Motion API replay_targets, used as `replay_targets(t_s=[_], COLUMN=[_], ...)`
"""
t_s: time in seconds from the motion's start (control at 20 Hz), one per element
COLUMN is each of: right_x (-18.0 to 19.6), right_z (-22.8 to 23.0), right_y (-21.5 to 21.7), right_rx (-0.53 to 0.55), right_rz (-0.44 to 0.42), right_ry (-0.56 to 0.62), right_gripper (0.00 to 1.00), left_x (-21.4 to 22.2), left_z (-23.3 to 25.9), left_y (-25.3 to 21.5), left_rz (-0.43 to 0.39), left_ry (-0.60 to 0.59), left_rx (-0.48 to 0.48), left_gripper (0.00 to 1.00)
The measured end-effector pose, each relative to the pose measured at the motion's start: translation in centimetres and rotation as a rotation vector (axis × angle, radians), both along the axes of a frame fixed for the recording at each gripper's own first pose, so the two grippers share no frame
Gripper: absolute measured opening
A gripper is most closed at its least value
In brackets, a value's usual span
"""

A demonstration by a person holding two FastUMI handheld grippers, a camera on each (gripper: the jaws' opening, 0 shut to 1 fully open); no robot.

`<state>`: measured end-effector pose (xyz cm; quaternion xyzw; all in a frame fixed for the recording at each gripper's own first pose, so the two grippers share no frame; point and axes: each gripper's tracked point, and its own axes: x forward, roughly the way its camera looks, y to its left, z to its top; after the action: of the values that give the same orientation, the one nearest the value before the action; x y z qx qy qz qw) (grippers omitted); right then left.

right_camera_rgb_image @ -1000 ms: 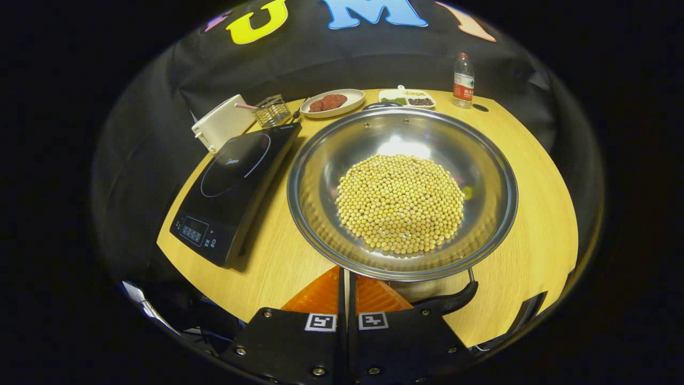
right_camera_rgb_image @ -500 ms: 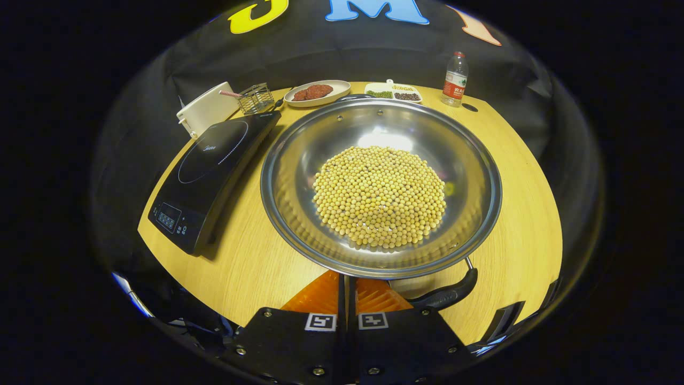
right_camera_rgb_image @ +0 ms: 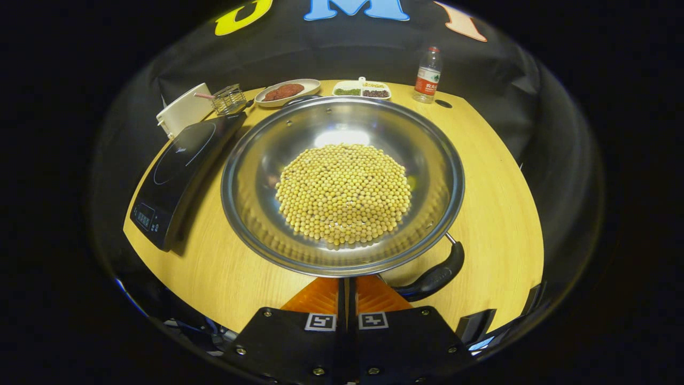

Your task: First push the handle of the pot to place it horizontally, then grasp the pot with both hands and set it on the induction cooktop.

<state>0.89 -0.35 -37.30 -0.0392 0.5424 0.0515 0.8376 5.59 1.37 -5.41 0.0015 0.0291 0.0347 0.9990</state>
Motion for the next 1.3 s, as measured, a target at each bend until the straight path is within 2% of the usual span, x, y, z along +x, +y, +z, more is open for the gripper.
replay_targets(t_s=[0.05, 0.1, 0.45, 0.5, 0.55, 0.7, 0.8, 0.85, 0.9, 0.95, 1.0, 1.05, 1.2, 1.25, 1.3], right_x=[0.1, 0.3, 1.9, 2.3, 2.7, 3.8, 4.6, 5.1, 5.7, 6.2, 6.6, 7.1, 8.5, 9.0, 9.4], right_z=[0.0, 0.0, 0.1, 0.0, 0.0, 0.0, -0.1, 0.0, 0.1, 0.1, 0.0, 0.1, -0.2, -0.2, -0.3], right_y=[-0.6, -1.2, -5.5, -6.2, -6.9, -8.8, -10.1, -10.7, -11.3, -11.8, -12.1, -12.3, -12.7, -12.7, -12.6], right_rx=[-0.015, -0.03, -0.125, -0.14, -0.155, -0.189, -0.219, -0.241, -0.263, -0.281, -0.296, -0.307, -0.33, -0.33, -0.326], right_rz=[0.003, 0.007, 0.036, 0.041, 0.045, 0.053, 0.063, 0.075, 0.09, 0.108, 0.125, 0.145, 0.191, 0.199, 0.207], right_ry=[-0.005, -0.012, -0.055, -0.062, -0.068, -0.086, -0.101, -0.113, -0.128, -0.141, -0.149, -0.159, -0.181, -0.184, -0.186], right_gripper=[0.01, 0.01, 0.01, 0.01, 0.01, 0.01, 0.01, 0.01, 0.01, 0.01, 0.01, 0.01, 0.01, 0.01, 0.01], left_x=[0.2, 0.4, 1.4, 1.5, 1.6, 1.9, 2.0, 2.1, 2.2, 2.2, 2.3, 2.4, 2.3, 2.3, 2.3], left_z=[-0.1, 0.0, -0.4, -0.4, -0.5, -0.7, -0.8, -1.0, -1.0, -1.1, -1.1, -1.2, -1.5, -1.6, -1.6], left_y=[-0.4, -0.8, -3.3, -3.6, -4.1, -5.1, -5.6, -6.0, -6.2, -6.6, -6.9, -7.2, -7.6, -7.6, -7.7], left_rz=[-0.003, -0.006, -0.011, -0.011, -0.01, -0.003, 0.006, 0.01, 0.014, 0.019, 0.024, 0.029, 0.052, 0.062, 0.071], left_ry=[0.001, 0.0, 0.005, 0.005, 0.006, 0.013, 0.015, 0.017, 0.018, 0.02, 0.02, 0.022, 0.026, 0.029, 0.032], left_rx=[0.0, 0.0, -0.002, 0.0, 0.002, 0.005, 0.007, 0.009, 0.01, 0.013, 0.015, 0.018, 0.029, 0.031, 0.03], left_gripper=[1.0, 0.92, 0.92, 0.96, 0.92, 0.92, 0.97, 0.92, 0.97, 0.92, 0.92, 0.97, 0.96, 0.92, 0.96])
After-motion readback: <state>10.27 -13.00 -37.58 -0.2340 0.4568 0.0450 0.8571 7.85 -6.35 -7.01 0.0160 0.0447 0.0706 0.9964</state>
